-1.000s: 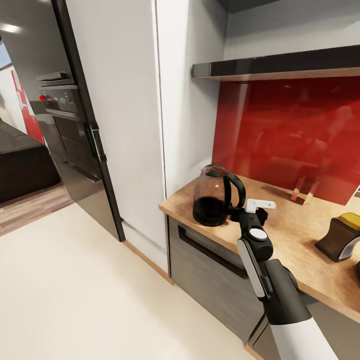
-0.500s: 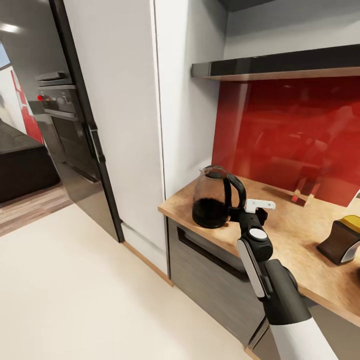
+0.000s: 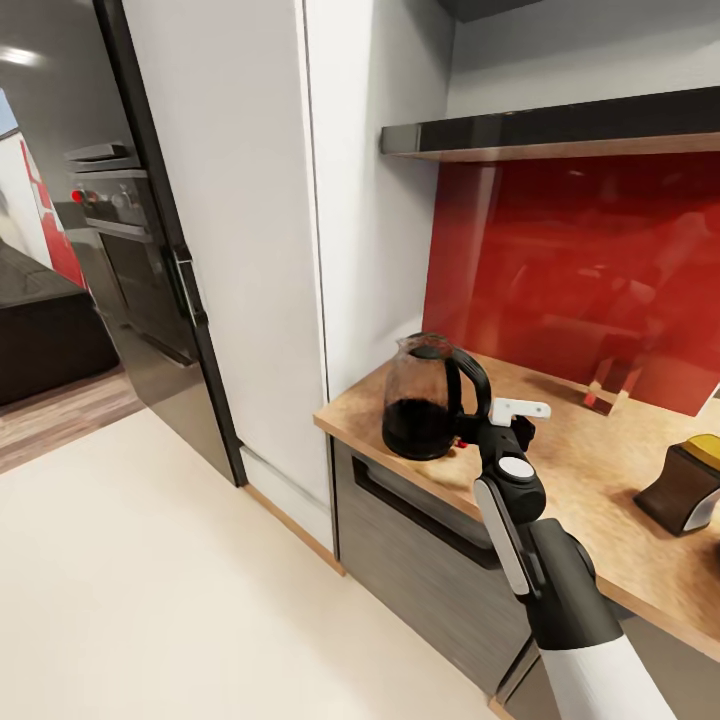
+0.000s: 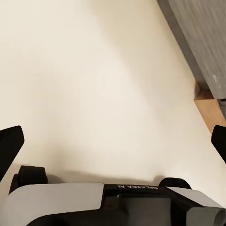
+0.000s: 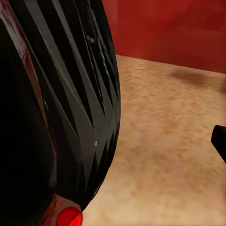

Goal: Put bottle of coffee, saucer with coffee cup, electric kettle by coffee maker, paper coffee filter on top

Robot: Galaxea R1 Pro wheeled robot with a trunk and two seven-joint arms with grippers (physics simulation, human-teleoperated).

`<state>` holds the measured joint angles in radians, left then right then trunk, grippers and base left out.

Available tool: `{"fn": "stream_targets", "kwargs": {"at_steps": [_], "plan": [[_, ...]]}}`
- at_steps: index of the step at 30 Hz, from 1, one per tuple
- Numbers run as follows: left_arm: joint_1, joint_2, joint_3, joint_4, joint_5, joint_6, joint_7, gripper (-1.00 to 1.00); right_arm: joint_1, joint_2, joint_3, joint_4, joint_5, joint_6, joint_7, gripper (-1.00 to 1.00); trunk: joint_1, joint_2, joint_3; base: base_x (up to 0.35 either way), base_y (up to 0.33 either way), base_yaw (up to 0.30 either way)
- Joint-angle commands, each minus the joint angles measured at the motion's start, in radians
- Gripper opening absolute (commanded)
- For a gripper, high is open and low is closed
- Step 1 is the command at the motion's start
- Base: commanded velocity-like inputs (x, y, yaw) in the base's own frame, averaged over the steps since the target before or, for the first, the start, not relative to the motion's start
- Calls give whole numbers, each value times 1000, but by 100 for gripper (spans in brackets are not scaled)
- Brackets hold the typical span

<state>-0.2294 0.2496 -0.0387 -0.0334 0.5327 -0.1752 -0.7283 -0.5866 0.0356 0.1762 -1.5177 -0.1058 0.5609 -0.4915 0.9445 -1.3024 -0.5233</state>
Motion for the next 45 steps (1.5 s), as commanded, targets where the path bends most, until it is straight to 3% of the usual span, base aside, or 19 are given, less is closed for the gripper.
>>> {"fn": "stream_targets", "kwargs": {"at_steps": [1, 3, 4, 27, 39, 45], "plan": [[-1, 0, -4, 1, 1, -7, -2, 100, -1, 0, 2, -1, -11, 2, -10, 100, 0, -1, -1, 0, 0, 0], [-1, 0, -4, 1, 1, -7, -2, 100, -1, 0, 2, -1, -11, 2, -10, 100, 0, -1, -1, 0, 0, 0], [-1, 0, -4, 1, 1, -7, -2, 100, -1, 0, 2, -1, -11, 2, -10, -100, 0, -1, -1, 0, 0, 0], [-1, 0, -4, 1, 1, -7, -2, 100, -1, 1, 2, -1, -11, 2, -11, -100, 0, -1, -1, 0, 0, 0], [-1, -1, -4, 1, 1, -7, -2, 100, -20, 2, 3, -4, -11, 3, -16, -100, -46, 83, 37, 0, 0, 0], [-1, -1, -5, 1, 1, -7, -2, 100, -25, 2, 3, -5, -11, 4, -66, -100, -69, 125, 55, 0, 0, 0]]}}
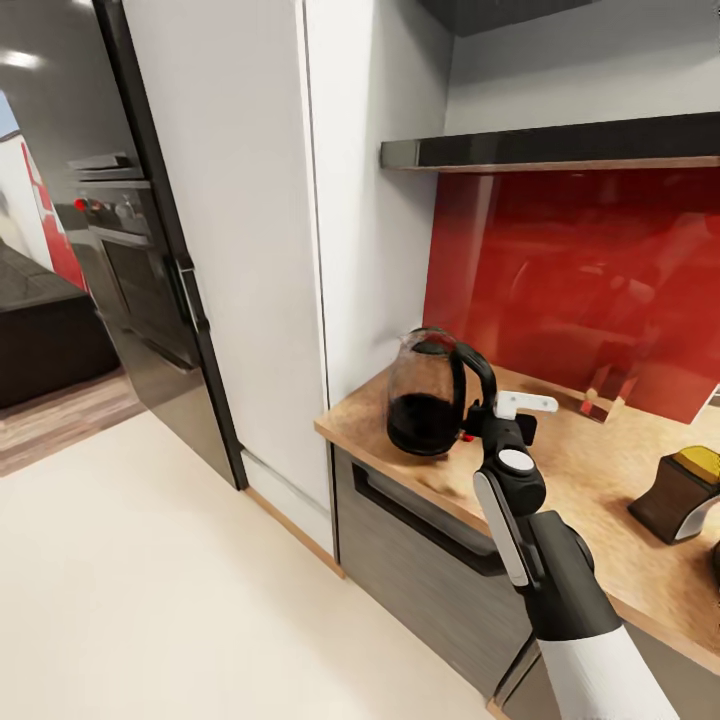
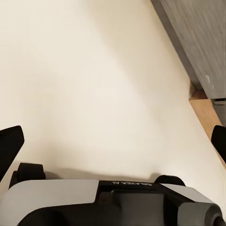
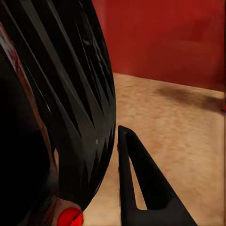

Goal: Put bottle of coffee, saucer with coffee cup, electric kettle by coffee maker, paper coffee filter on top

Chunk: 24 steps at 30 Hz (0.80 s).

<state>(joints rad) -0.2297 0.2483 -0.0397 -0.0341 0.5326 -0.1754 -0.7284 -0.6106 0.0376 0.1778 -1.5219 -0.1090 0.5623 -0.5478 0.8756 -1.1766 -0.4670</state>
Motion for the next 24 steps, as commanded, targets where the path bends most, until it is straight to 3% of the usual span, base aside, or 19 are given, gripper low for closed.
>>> {"fn": "stream_targets", "kwargs": {"at_steps": [1, 12, 24], "plan": [[-1, 0, -4, 1, 1, -7, -2, 100, -1, 0, 2, -2, -7, 2, -17, -100, 0, 0, -1, 0, 0, 0], [0, 0, -5, 1, 1, -7, -2, 100, -1, 2, 1, -3, -6, 1, -23, -100, 0, 0, -1, -4, 1, 0], [0, 0, -5, 1, 1, -7, -2, 100, -1, 2, 0, -3, -7, 2, -63, -100, 0, 0, -1, -120, 45, 0]]}}
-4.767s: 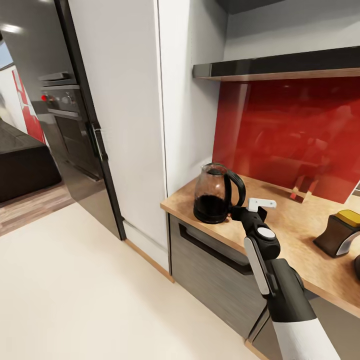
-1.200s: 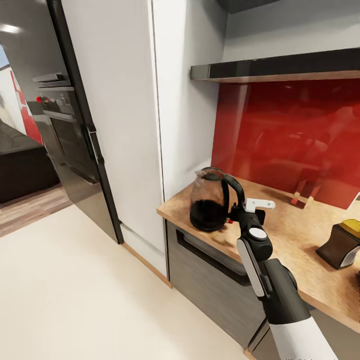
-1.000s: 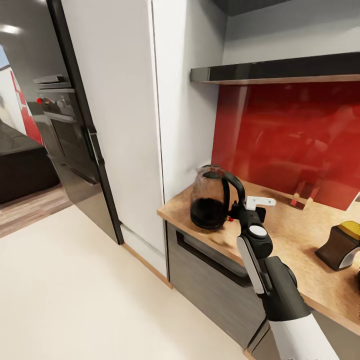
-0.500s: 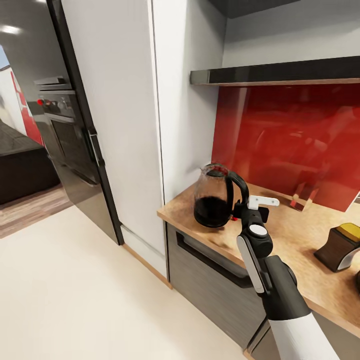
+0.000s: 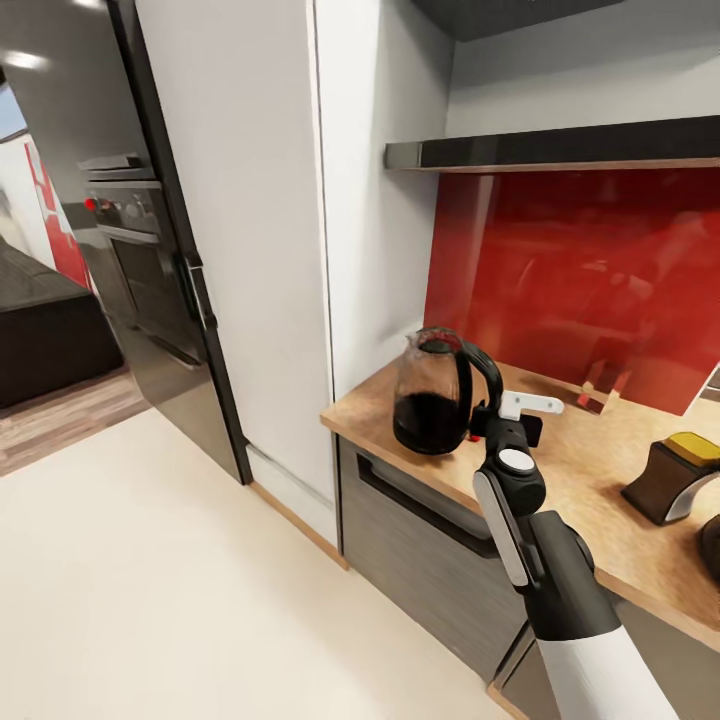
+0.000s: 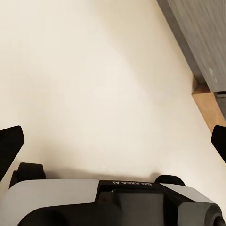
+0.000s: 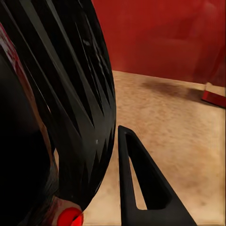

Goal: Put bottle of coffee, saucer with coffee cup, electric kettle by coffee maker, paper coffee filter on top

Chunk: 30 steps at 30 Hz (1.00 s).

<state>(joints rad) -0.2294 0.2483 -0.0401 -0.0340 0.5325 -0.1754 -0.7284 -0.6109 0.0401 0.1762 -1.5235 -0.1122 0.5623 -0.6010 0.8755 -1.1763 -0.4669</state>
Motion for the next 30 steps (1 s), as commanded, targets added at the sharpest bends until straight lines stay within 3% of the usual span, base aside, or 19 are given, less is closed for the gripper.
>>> {"fn": "stream_targets", "kwargs": {"at_steps": [1, 13, 30], "plan": [[-1, 0, -4, 1, 1, -7, -2, 100, -1, 0, 2, -1, -4, 2, -12, -100, 0, -1, -1, -14, 6, 0], [-1, 0, -4, 2, 1, -7, -2, 100, -1, 0, 2, -1, -6, 2, -19, -100, 0, -1, 5, -5, 4, -142], [-1, 0, -4, 2, 1, -7, -2, 100, 0, 0, 2, -1, -10, 4, -17, -100, 0, -1, 7, -65, 95, -72]]}}
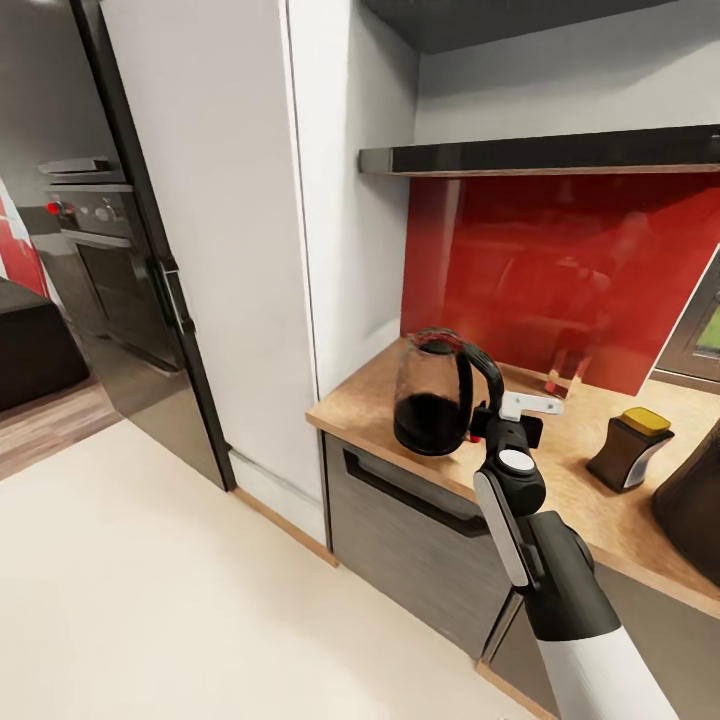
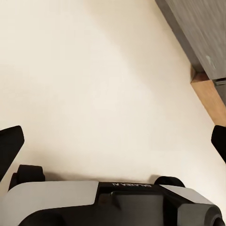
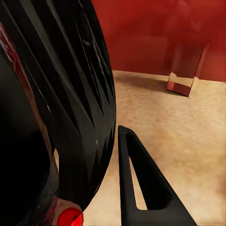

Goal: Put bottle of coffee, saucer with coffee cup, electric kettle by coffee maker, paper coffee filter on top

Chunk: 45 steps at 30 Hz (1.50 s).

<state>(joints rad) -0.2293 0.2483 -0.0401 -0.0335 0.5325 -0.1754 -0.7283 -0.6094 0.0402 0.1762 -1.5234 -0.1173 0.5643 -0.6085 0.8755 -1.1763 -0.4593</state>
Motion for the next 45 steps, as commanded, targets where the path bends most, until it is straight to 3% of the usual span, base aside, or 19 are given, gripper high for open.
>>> {"fn": "stream_targets", "kwargs": {"at_steps": [1, 14, 36, 45], "plan": [[-1, 0, -4, 1, 1, -7, -2, 100, -1, 0, 2, -1, -5, 2, -10, -100, 0, -1, -1, -2, 3, -8], [-1, 0, -4, 1, 1, -7, -2, 100, 0, 0, 3, -1, -7, 3, -10, -100, 0, -1, -1, 0, 7, -91], [-1, 0, -4, 1, 1, -7, -2, 100, 0, 0, 3, -1, -7, 3, -10, -100, 0, -1, -1, 1, 112, -172], [-1, 0, -4, 1, 1, -7, -2, 100, 10, 1, 2, -5, -7, -5, -10, -100, 0, -1, -1, 69, 249, -27]]}}
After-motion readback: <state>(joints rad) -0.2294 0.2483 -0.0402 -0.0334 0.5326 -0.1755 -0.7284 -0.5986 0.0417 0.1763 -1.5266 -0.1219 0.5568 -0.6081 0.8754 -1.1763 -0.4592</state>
